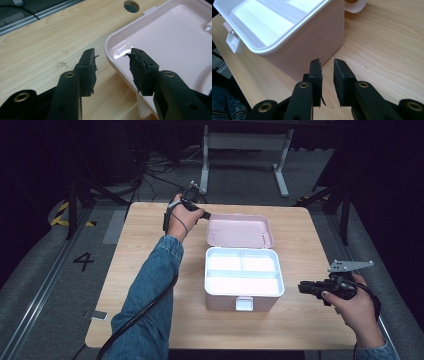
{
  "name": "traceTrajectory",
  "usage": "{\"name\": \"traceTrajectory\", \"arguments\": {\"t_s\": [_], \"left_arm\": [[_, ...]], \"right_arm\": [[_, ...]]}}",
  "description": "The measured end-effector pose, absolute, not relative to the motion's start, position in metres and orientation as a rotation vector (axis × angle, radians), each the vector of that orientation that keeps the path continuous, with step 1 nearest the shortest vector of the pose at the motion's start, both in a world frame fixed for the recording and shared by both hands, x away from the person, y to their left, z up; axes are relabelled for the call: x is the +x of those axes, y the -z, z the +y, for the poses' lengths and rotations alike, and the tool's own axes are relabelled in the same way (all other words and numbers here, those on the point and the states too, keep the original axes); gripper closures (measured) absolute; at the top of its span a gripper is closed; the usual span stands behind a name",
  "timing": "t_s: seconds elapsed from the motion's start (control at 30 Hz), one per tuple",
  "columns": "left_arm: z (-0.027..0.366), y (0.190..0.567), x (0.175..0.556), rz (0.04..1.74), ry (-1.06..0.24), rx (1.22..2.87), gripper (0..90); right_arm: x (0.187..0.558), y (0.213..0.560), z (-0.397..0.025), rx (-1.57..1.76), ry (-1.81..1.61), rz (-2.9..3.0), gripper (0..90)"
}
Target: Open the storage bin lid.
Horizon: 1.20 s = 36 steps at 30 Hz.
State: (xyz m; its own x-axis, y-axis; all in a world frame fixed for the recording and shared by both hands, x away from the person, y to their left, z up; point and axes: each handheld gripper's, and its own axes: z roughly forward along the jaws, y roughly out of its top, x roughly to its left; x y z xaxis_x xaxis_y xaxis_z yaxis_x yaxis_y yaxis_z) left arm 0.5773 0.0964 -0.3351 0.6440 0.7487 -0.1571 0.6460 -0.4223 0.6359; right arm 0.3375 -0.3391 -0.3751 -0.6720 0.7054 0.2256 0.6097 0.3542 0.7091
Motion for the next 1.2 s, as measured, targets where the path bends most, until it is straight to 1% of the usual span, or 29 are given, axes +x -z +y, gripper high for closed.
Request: {"name": "traceTrajectory", "arguments": {"t_s": [0.23,0.27,0.3,0.37,0.4,0.5,0.6,0.63,0.67,0.7,0.8,0.97,1.1,1.2], "left_arm": [[0.107,0.303,0.544,0.973,-0.242,2.174,54.4],[0.11,0.295,0.534,0.944,-0.25,2.172,53.8],[0.11,0.295,0.534,0.944,-0.25,2.172,53.6],[0.117,0.286,0.516,0.911,-0.261,2.171,52.2],[0.117,0.286,0.516,0.911,-0.261,2.171,52.0],[0.125,0.278,0.498,0.876,-0.275,2.178,50.4],[0.136,0.272,0.469,0.844,-0.294,2.182,47.2],[0.136,0.272,0.469,0.844,-0.294,2.182,47.2],[0.143,0.272,0.455,0.832,-0.303,2.188,46.6],[0.143,0.272,0.455,0.832,-0.303,2.188,45.7],[0.156,0.274,0.435,0.831,-0.31,2.2,44.7],[0.181,0.284,0.404,0.849,-0.316,2.225,43.7],[0.191,0.293,0.39,0.871,-0.337,2.25,42.4],[0.199,0.308,0.374,0.896,-0.333,2.262,42.1]], "right_arm": [[0.348,0.373,-0.337,1.223,-1.212,2.492,76.7],[0.351,0.373,-0.336,1.219,-1.216,2.494,76.7],[0.351,0.373,-0.336,1.219,-1.216,2.494,76.7],[0.356,0.373,-0.335,1.22,-1.213,2.5,76.7],[0.356,0.373,-0.335,1.22,-1.213,2.5,76.7],[0.36,0.373,-0.334,1.216,-1.214,2.505,76.7],[0.365,0.373,-0.334,1.219,-1.206,2.513,76.7],[0.365,0.373,-0.334,1.219,-1.206,2.513,76.7],[0.368,0.374,-0.335,1.219,-1.188,2.513,75.9],[0.368,0.374,-0.335,1.219,-1.188,2.513,75.9],[0.372,0.376,-0.338,1.234,-1.14,2.516,74.6],[0.383,0.383,-0.345,1.268,-0.958,2.562,65.7],[0.389,0.394,-0.35,1.304,-0.881,2.587,64.5],[0.39,0.4,-0.353,1.331,-0.845,2.575,64.7]]}}
